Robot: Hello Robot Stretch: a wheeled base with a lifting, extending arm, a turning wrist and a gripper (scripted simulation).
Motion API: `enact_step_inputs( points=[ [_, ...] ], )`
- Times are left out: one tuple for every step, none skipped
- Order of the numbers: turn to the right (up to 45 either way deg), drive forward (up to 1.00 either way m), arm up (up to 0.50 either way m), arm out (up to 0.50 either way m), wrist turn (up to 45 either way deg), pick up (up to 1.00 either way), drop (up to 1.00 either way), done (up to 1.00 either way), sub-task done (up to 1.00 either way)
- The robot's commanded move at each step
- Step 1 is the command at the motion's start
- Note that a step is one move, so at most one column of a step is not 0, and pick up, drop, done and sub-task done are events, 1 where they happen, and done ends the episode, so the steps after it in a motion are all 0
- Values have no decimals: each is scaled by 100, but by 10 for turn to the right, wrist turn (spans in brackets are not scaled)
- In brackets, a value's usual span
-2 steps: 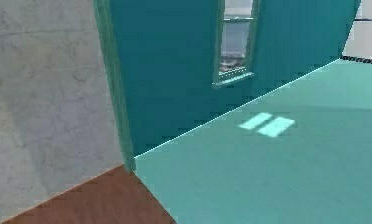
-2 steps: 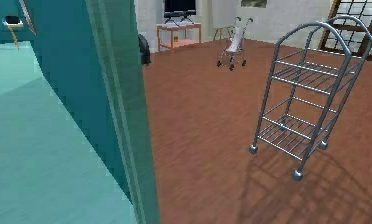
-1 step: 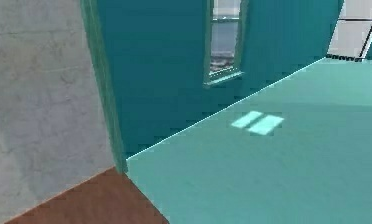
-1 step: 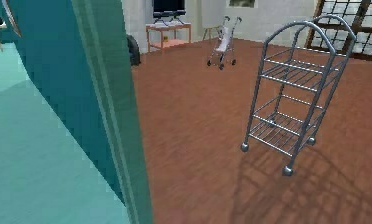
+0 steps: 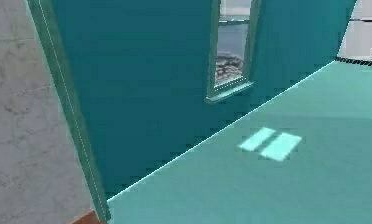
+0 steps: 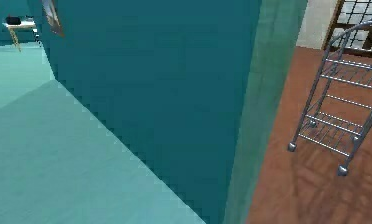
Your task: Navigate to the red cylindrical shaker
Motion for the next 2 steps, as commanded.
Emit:
enact_step_inputs(
  points=[
    [450,0,0,0,0,0,0,0,0],
    [30,0,0,0,0,0,0,0,0]
  ],
)
